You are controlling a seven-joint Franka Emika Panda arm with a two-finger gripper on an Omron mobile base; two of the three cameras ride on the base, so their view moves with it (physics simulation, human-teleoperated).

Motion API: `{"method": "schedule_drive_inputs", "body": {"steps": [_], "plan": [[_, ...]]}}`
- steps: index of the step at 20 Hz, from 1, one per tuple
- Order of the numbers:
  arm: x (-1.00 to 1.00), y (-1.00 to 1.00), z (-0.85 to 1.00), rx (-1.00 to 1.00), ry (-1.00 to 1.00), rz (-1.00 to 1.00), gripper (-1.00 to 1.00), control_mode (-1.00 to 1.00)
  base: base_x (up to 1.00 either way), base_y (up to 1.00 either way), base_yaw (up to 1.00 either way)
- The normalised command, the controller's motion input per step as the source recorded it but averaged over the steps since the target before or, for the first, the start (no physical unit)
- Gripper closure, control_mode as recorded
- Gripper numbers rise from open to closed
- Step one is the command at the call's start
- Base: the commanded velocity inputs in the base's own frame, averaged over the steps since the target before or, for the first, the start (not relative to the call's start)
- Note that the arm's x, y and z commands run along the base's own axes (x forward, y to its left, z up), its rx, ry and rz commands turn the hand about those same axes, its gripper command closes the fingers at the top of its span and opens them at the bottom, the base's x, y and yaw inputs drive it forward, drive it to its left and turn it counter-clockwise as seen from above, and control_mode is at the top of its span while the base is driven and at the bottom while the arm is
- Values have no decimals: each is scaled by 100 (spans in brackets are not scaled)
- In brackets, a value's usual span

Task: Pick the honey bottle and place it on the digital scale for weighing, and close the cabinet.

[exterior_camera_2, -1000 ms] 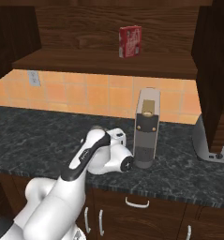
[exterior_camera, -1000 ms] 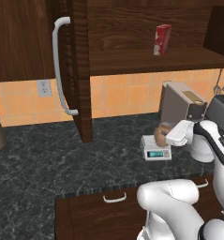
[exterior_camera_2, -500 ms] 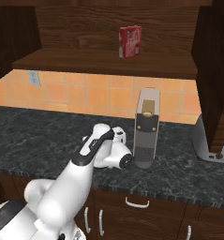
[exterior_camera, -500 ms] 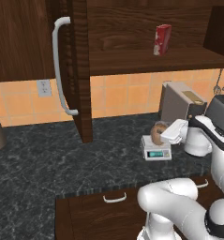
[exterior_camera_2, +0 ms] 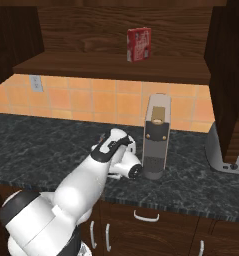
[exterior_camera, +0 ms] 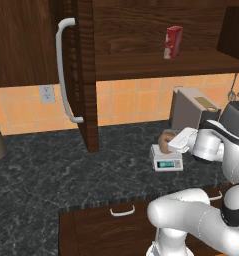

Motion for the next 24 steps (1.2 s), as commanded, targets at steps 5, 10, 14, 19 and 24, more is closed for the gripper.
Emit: {"method": "schedule_drive_inputs", "body": {"steps": [5,10,14,19,24], "plan": [[11,-13,-19,0,0,0,100,-100,0,0,0],[6,-5,-11,0,-2,0,100,-100,0,0,0],[0,0,-6,0,-7,0,-100,-100,0,0,0],[0,0,0,0,-1,-1,-100,-100,0,0,0],[0,0,3,0,0,0,-100,-100,0,0,0]]}}
